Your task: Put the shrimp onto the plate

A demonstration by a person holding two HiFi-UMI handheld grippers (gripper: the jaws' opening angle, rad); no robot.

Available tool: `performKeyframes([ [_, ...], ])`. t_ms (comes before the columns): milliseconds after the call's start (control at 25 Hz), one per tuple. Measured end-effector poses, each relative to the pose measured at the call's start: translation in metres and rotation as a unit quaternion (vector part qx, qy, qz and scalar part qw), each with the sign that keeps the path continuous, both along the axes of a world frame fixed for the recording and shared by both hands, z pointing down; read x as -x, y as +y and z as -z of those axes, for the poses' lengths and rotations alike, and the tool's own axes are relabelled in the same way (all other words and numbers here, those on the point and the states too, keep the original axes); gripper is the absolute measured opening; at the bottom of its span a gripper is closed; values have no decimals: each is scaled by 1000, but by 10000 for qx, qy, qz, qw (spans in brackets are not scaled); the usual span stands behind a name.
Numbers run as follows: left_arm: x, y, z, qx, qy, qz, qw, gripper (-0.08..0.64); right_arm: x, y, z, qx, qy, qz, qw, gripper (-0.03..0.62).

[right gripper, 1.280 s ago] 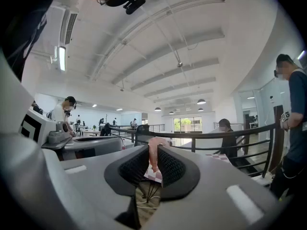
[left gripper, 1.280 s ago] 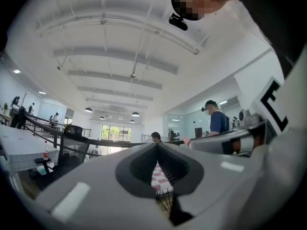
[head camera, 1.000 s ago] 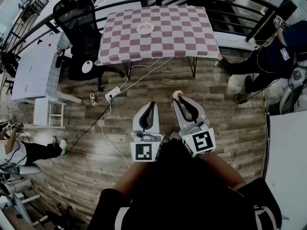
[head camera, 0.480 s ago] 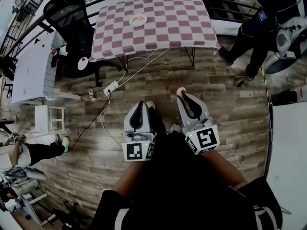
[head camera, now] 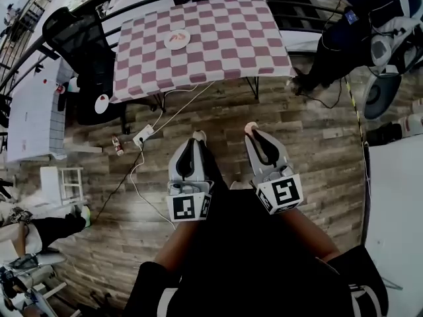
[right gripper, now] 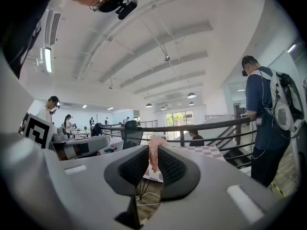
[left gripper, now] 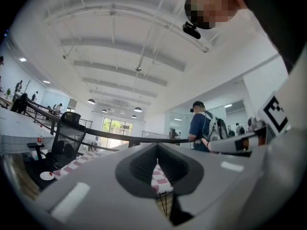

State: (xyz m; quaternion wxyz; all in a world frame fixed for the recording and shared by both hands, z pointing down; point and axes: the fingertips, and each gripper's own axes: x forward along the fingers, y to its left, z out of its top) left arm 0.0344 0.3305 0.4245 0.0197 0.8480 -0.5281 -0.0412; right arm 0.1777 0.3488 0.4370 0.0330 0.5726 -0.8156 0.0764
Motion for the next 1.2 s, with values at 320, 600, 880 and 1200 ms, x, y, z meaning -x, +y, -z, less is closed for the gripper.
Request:
performKeyframes([
  [320, 13, -120, 2, 12, 23, -132, 9999, 8, 24, -113, 7, 63, 243, 93, 9996, 57],
  [600, 30, -231, -4, 202, 179, -102, 9996, 8, 62, -215, -7, 435, 423, 421, 9973, 57],
  [880, 53, -326, -22, 370, -27, -227, 9991, 8, 90, -314, -29, 770, 419, 543, 9947, 57],
  [1200, 87, -427, -37, 605, -28, -14, 9982, 8, 120, -407, -41, 1117, 575, 585, 9903, 57],
])
